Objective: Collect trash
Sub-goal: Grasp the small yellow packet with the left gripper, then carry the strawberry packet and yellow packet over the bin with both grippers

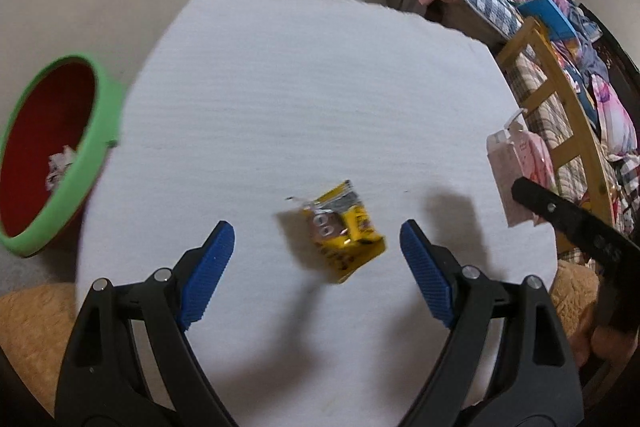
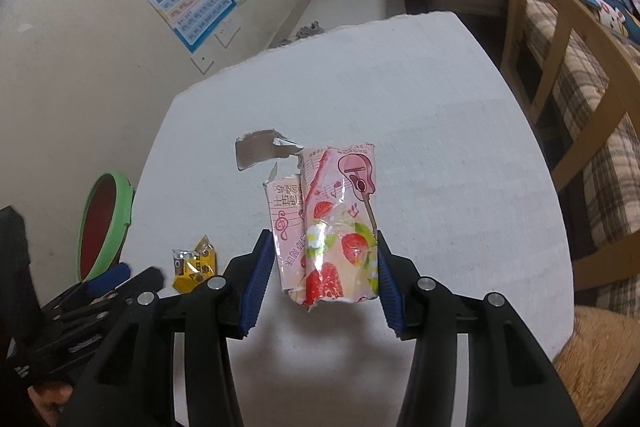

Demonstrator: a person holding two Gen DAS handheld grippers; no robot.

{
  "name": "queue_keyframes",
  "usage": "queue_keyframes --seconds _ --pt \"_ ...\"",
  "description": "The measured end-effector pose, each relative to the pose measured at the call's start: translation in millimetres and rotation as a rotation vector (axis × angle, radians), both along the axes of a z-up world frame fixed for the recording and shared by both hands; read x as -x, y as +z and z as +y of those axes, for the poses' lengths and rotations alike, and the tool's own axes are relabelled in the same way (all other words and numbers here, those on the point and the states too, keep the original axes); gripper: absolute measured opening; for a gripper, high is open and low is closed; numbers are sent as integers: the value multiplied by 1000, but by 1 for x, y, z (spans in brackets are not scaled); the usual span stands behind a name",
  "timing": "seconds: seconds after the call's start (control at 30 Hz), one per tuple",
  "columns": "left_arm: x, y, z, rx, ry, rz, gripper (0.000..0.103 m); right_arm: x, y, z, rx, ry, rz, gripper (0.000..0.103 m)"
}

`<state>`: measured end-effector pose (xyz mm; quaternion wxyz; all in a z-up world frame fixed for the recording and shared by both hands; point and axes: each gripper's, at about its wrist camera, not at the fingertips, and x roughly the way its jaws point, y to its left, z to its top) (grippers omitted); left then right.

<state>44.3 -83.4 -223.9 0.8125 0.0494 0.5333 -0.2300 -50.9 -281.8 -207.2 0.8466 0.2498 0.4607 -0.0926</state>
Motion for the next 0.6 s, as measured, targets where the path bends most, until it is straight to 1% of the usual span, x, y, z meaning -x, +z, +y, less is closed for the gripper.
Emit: queue_keyframes --seconds 0.07,0.1,0.17,0.23,0.3,0.4,0.5,0.6 --pt "-4 -17 -13 -16 -16 39 51 3 0 0 -5 -15 -9 47" --pt "-6 -25 -18 -26 -29 67 38 3 0 0 -7 -21 -8 47" --pt "-3 -28 -24 -23 -43 62 36 5 3 2 -3 -19 -15 47" --pt "0 -25 -26 -11 -66 60 29 7 8 4 22 -12 -23 47" --pt "4 -19 -23 -13 -70 39 26 7 10 4 31 -14 -26 47" --pt "7 -10 -14 -6 -49 18 23 6 11 3 17 -22 -32 47" --pt "9 2 -3 -2 -11 -13 23 5 14 7 19 -13 -38 47" --pt "10 17 10 0 20 -63 22 4 19 12 23 2 -48 47"
